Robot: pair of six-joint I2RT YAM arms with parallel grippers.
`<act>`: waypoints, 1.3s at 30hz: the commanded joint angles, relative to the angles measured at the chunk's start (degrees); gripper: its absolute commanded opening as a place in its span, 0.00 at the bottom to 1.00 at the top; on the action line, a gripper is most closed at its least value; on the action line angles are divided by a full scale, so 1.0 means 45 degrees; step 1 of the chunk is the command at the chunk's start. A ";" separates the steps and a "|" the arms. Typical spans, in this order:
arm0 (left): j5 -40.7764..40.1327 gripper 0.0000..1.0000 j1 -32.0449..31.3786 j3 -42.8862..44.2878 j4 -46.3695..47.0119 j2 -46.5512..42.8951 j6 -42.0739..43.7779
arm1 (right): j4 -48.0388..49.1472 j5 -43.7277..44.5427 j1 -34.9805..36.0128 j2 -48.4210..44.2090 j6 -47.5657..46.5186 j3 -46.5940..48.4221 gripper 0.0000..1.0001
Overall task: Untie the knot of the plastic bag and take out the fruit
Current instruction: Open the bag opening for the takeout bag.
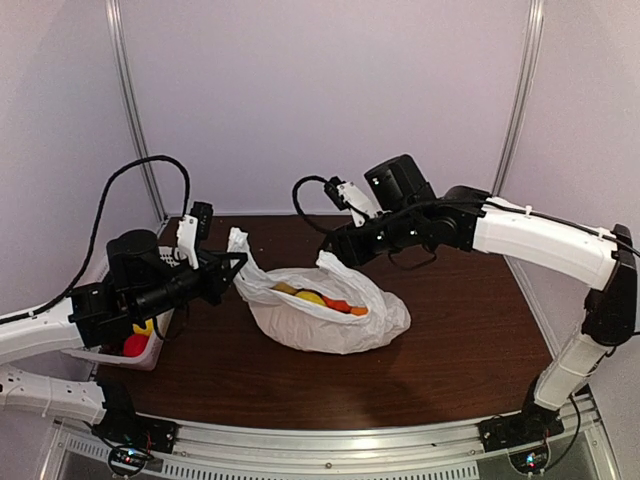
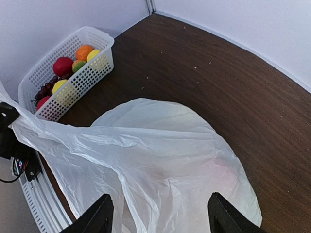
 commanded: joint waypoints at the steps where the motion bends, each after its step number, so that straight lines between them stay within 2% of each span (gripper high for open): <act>1: 0.0695 0.00 0.0266 0.0224 0.0373 0.0107 0.0305 | -0.0329 -0.2776 -0.0056 0.0907 -0.1144 0.0710 0.68; 8: 0.0889 0.00 0.0375 0.0379 0.0364 0.0259 0.0320 | -0.0695 -0.3287 0.0131 0.1799 -0.1860 0.0983 0.69; 16: 0.1007 0.00 0.0394 0.0494 0.0341 0.0346 0.0310 | -0.0878 -0.1914 0.0545 0.2422 -0.2412 0.0977 0.68; 19: 0.1007 0.00 0.0402 0.0555 0.0270 0.0362 0.0327 | -0.0737 -0.1181 0.0608 0.2634 -0.2444 0.0956 0.63; 26: 0.1007 0.00 0.0414 0.0660 0.0097 0.0385 0.0334 | -0.0570 -0.0893 0.0635 0.3042 -0.2567 0.0981 0.61; 28: 0.0988 0.00 0.0415 0.0653 0.0115 0.0367 0.0316 | -0.0437 -0.0631 0.0635 0.3143 -0.2476 0.0958 0.55; 32: 0.0968 0.00 0.0486 0.0698 -0.0024 0.0418 0.0278 | 0.0138 0.0127 0.0611 0.2906 -0.1863 0.0900 0.17; 34: 0.0915 0.00 0.0619 0.0754 -0.0147 0.0476 0.0193 | 0.0214 0.0659 0.0464 0.2648 -0.1578 0.1165 0.04; 35: 0.0925 0.00 0.0718 0.0792 -0.0182 0.0509 0.0139 | 0.0188 0.0869 0.0323 0.2489 -0.1404 0.1376 0.00; 39: 0.1188 0.00 0.1232 0.1262 -0.0208 0.0801 0.0237 | 0.0049 0.1410 -0.0351 0.1826 -0.0904 0.2452 0.00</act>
